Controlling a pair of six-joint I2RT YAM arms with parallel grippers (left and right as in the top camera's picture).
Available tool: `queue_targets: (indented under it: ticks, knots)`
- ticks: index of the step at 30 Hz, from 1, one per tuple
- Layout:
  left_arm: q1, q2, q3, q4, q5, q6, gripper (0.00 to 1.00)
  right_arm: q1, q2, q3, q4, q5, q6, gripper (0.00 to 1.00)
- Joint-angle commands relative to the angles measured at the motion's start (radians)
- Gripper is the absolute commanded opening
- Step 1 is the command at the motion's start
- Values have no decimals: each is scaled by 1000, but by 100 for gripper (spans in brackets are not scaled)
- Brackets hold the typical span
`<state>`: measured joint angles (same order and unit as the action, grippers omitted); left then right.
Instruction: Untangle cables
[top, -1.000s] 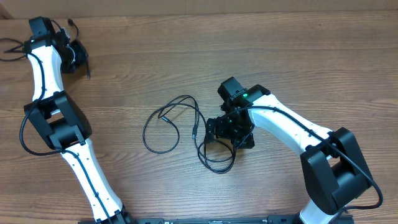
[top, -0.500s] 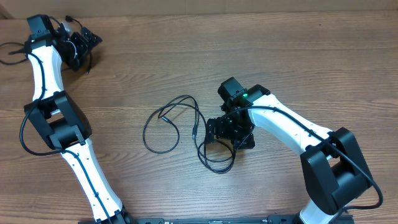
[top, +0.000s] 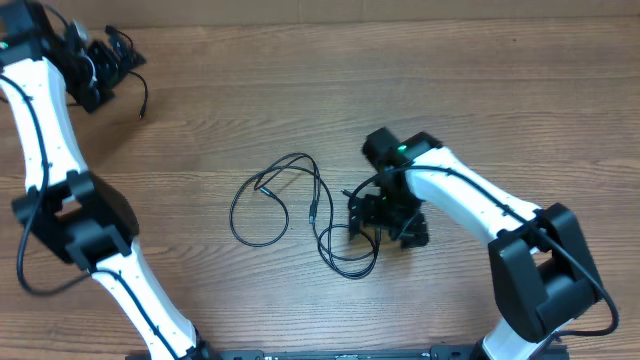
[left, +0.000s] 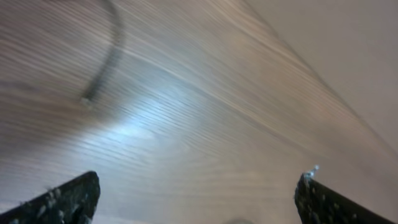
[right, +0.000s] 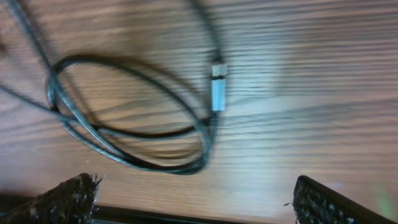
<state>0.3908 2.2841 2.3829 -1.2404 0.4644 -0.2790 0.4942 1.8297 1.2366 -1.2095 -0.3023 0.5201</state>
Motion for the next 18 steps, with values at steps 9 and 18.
queue_targets:
  ticks: [9, 18]
  knots:
    - [-352, -139, 10, -256, 57, 204, 100, -157, -428, 31, -171, 163, -35, 100]
    - [-594, -140, 10, -441, -230, 61, 100, -176, -617, 31, -222, 197, -35, 100]
